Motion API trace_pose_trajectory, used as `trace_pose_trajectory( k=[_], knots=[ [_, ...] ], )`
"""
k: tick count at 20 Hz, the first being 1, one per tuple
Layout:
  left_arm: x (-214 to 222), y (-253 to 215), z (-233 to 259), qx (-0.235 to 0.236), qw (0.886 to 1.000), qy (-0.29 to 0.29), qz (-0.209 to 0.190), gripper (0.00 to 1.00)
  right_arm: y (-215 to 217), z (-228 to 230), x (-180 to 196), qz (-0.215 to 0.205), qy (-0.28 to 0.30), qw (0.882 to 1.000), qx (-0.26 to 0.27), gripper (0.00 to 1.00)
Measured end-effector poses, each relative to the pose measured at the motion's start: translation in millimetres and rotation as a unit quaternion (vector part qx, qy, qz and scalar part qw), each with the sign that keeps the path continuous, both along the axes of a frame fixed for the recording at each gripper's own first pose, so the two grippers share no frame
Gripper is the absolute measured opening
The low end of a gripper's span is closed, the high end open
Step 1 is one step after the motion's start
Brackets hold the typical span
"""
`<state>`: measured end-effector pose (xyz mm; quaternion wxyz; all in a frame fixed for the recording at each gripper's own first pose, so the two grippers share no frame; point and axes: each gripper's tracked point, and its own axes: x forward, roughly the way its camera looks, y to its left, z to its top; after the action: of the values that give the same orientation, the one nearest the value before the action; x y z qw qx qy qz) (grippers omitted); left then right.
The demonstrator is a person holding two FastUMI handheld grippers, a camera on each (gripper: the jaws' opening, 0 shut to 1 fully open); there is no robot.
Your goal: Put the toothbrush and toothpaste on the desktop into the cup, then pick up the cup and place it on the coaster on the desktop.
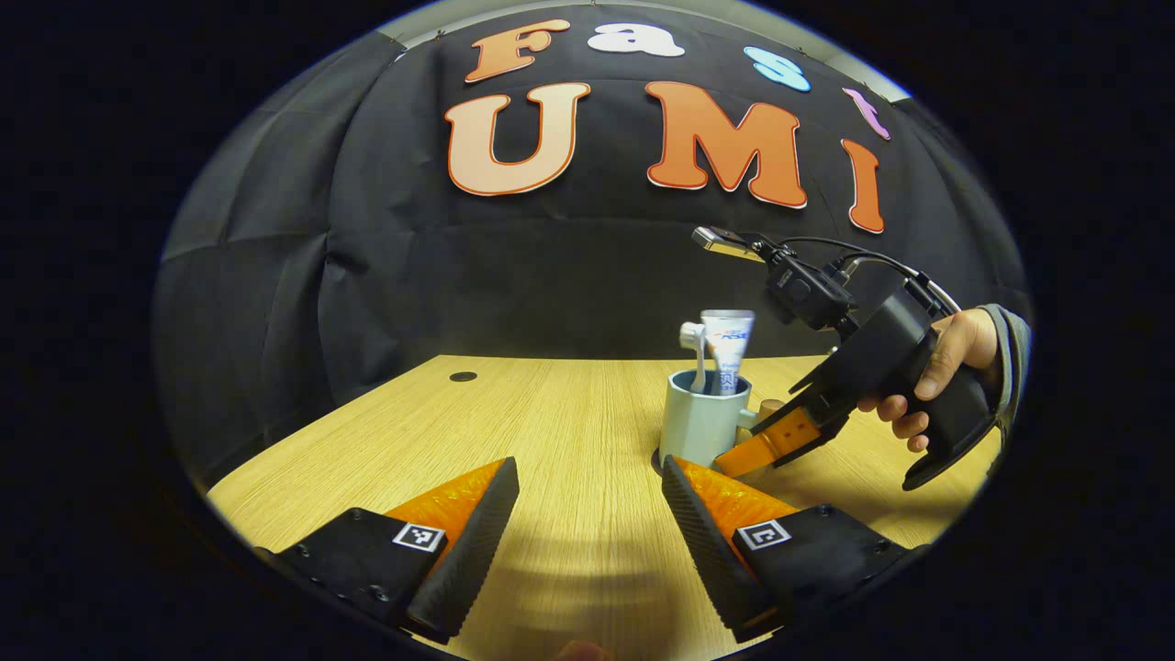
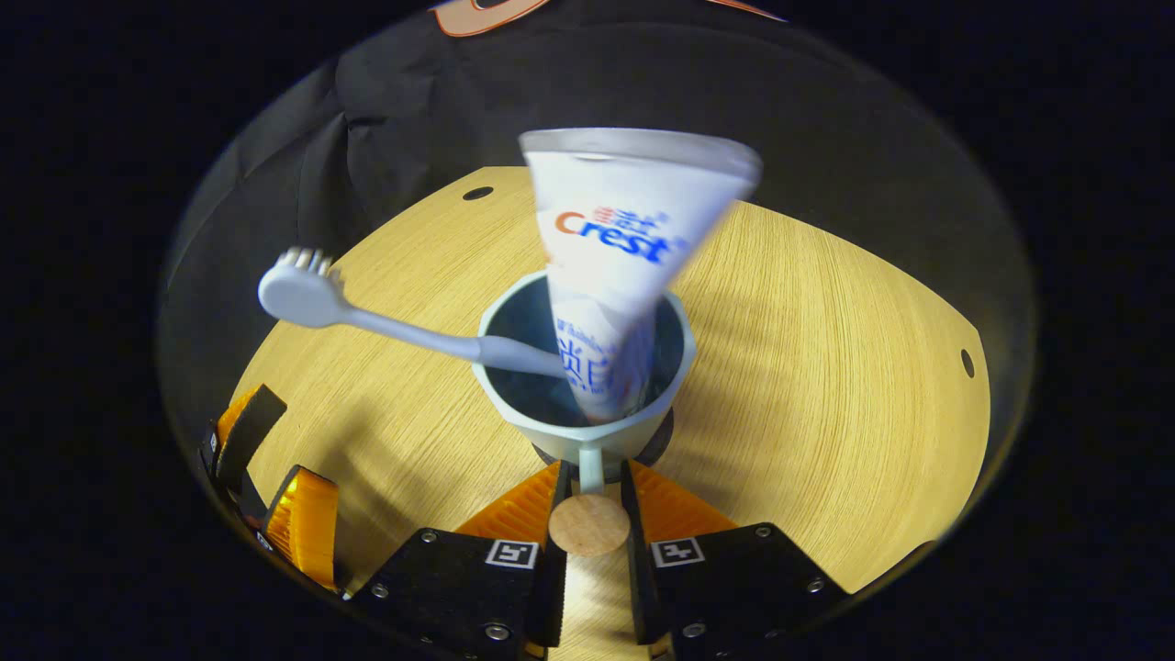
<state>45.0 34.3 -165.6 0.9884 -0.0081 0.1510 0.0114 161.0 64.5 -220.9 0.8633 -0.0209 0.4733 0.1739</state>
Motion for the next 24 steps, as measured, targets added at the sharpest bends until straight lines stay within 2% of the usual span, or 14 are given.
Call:
trace_pose_trajectory(
  k=[5, 6, 8, 12, 13, 16, 19, 24],
  knots=[
    [-2, 1, 2, 0.005, 1.0, -0.002, 0.003, 0.97, -4, 4, 8, 0.007, -0.022, 1.0, 0.002, 0.45],
    [-1, 0, 3, 0.007, 1.0, -0.003, 0.003, 1.0, -7, 7, 13, 0.004, -0.034, 0.999, 0.003, 0.51],
    [0, -1, 7, 0.01, 1.0, -0.008, 0.002, 0.97, -8, 13, 19, -0.004, -0.069, 0.998, 0.005, 0.57],
    [1, -10, 13, 0.016, 1.0, -0.015, -0.001, 0.99, -12, 35, 23, -0.003, -0.121, 0.992, 0.038, 0.72],
    [1, -12, 16, 0.018, 1.0, -0.018, -0.001, 0.96, -17, 42, 22, -0.006, -0.137, 0.99, 0.039, 0.74],
    [3, -17, 26, 0.022, 0.999, -0.031, -0.001, 0.96, -30, 57, 21, -0.012, -0.191, 0.981, 0.038, 0.83],
    [6, -24, 35, 0.022, 0.999, -0.041, -0.003, 0.99, -46, 66, 18, -0.027, -0.229, 0.972, 0.036, 0.87],
    [13, -39, 50, 0.023, 0.998, -0.062, -0.01, 0.99, -87, 96, 13, -0.066, -0.29, 0.953, 0.057, 0.87]
  ],
)
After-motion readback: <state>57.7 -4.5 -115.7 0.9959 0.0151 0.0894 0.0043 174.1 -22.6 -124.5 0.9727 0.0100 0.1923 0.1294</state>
